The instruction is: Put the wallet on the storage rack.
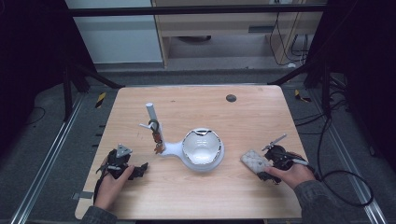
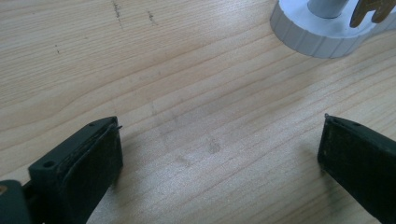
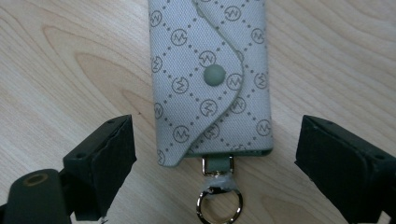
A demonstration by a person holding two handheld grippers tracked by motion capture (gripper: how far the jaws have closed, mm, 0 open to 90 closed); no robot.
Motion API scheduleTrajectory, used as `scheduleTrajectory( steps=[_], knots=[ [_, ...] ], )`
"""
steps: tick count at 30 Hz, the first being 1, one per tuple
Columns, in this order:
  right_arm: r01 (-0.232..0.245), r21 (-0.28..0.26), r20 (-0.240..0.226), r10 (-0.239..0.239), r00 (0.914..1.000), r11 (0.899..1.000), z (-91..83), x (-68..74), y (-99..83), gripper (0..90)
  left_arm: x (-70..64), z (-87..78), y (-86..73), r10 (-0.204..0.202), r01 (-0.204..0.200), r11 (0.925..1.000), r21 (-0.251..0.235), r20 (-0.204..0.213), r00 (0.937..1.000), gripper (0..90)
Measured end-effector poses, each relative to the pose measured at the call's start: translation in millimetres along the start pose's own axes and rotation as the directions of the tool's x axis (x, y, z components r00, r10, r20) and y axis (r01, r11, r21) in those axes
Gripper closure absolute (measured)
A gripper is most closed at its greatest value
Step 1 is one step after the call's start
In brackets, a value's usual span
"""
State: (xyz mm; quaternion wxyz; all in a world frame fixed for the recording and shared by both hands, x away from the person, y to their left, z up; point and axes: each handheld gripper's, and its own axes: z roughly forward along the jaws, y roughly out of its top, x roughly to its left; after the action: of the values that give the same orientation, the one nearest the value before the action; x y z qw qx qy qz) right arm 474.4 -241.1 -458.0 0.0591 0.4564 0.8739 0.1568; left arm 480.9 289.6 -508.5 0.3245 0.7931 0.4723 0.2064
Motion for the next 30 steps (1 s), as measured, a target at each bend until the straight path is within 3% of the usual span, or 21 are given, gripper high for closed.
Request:
scheduleTrajectory(
  steps=[5,16,30],
  knots=[
    [0.011,0.046,0.009,-0.011,0.9999,0.999,10.3,0.0,6.3,15.5,-0.2,0.3,0.3,0.001,-0.001,1.0000,0.000,0.001,1.0000,0.0],
    [0.032,0.071,0.018,-0.034,0.9993,0.997,19.8,1.4,7.9,25.0,-0.5,0.5,0.3,-0.001,0.001,1.0000,-0.002,0.003,1.0000,0.0],
    [0.105,0.082,0.029,-0.108,0.9938,0.991,7.3,5.1,12.6,31.3,-0.5,0.5,0.3,0.000,0.000,1.0000,-0.002,0.003,1.0000,0.0]
  ],
)
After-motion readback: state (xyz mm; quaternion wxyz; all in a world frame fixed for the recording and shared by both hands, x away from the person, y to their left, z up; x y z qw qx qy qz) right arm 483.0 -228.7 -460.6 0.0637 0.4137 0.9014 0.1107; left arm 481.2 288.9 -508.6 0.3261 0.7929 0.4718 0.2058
